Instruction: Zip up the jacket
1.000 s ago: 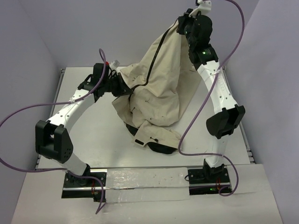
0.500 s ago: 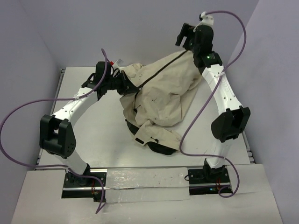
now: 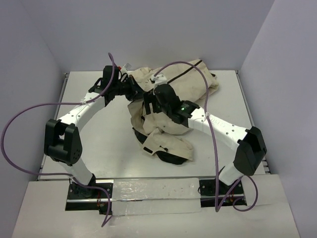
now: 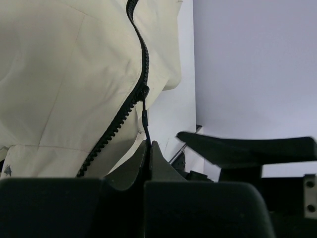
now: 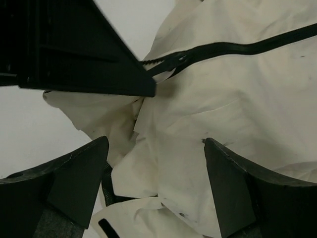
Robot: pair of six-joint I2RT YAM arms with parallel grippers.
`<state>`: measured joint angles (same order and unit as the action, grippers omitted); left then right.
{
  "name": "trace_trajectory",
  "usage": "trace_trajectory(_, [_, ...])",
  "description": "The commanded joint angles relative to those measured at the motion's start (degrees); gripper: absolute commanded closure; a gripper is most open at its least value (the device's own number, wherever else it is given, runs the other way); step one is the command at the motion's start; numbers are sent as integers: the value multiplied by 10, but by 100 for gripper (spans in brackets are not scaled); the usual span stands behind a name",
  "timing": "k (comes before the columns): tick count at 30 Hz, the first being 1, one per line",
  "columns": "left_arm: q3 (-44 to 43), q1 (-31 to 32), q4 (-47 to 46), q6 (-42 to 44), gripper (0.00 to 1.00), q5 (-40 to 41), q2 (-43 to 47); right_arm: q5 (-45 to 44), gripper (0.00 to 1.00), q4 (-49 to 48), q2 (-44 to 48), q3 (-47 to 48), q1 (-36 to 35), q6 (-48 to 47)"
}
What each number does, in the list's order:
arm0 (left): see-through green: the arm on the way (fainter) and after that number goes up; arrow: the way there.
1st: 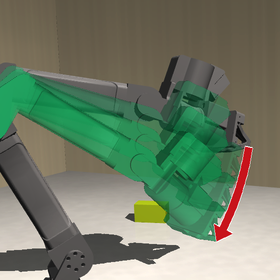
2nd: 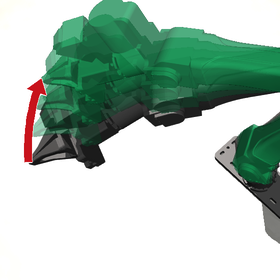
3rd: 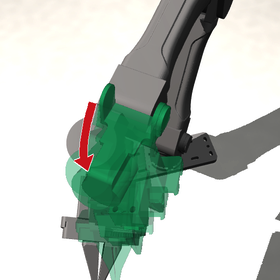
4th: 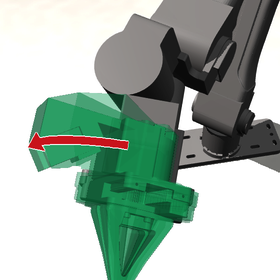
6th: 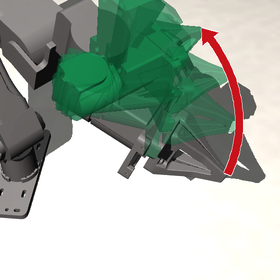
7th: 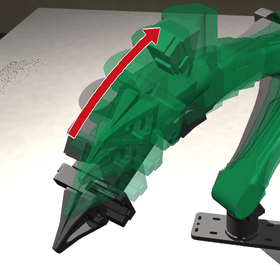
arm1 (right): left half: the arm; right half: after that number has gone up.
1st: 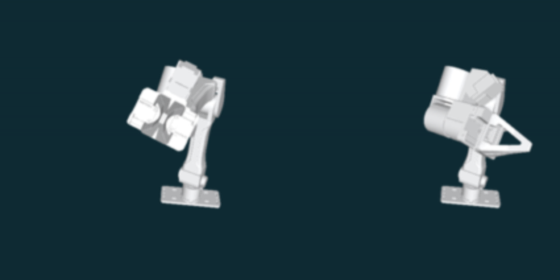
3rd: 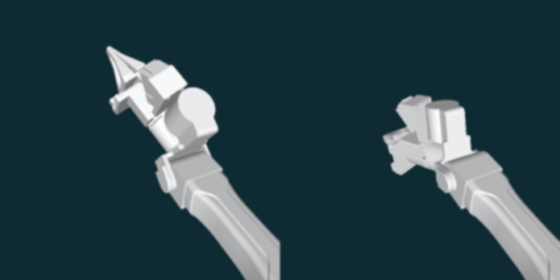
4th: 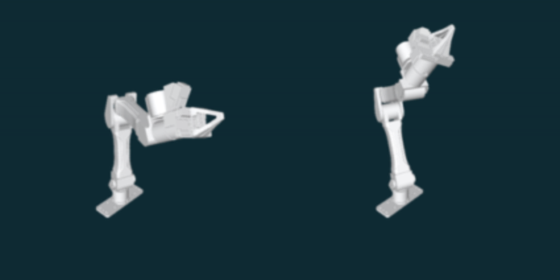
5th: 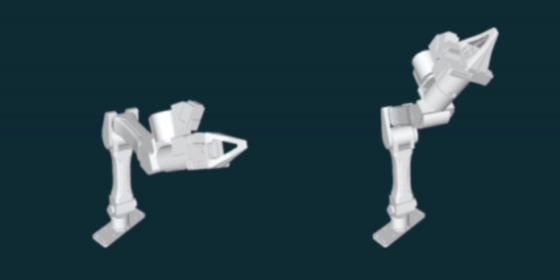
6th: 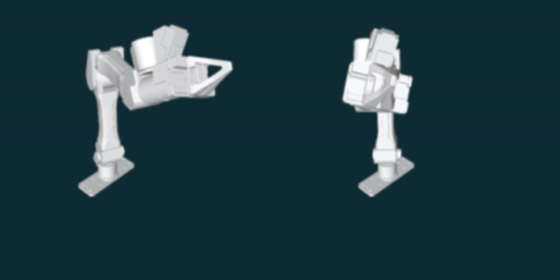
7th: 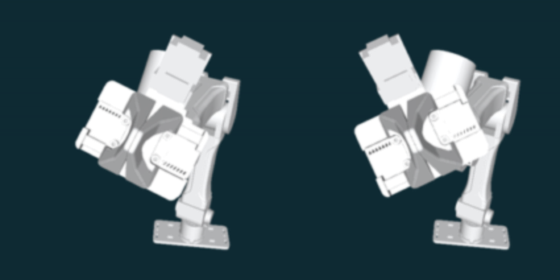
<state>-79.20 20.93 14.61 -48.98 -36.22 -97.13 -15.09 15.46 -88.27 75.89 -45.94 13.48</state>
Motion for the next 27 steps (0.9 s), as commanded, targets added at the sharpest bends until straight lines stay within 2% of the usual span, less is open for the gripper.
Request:
trace_trajectory(1, [-32, -1, -42, -12, 100, -17, 1, -64, 14, -25, -22, 11, -19, 19])
trace_trajectory(7, [-31, -2, -43, -16, 100, -18, 5, -101, 14, -49, -67, 9, -24, 37])
trace_trajectory(9, [-29, -3, -46, -18, 100, -20, 5, -123, 16, -62, -83, 7, -24, 40])
trace_trajectory(12, [-26, -3, -49, -20, 100, -22, 5, -132, 25, -78, -97, 1, -23, 43])
trace_trajectory(13, [-25, -3, -51, -22, 100, -24, 6, -133, 34, -85, -101, 0, -23, 45])
trace_trajectory(14, [-24, -4, -53, -24, 100, -26, 6, -133, 50, -87, -105, 0, -23, 46])
trace_trajectory(16, [-22, -5, -52, -23, 100, -26, 8, -130, 72, -94, -102, -7, -23, 48])
trace_trajectory(17, [-22, -5, -53, -22, 100, -25, 9, -130, 99, -100, -86, -14, -24, 46])
trace_trajectory(22, [-9, -16, -60, -18, 100, -26, 8, -72, 100, -172, 13, -93, -24, 5])
trace_trajectory(27, [-3, -23, -74, -6, 100, -30, -4, 50, 100, -158, 127, -147, -16, -61])
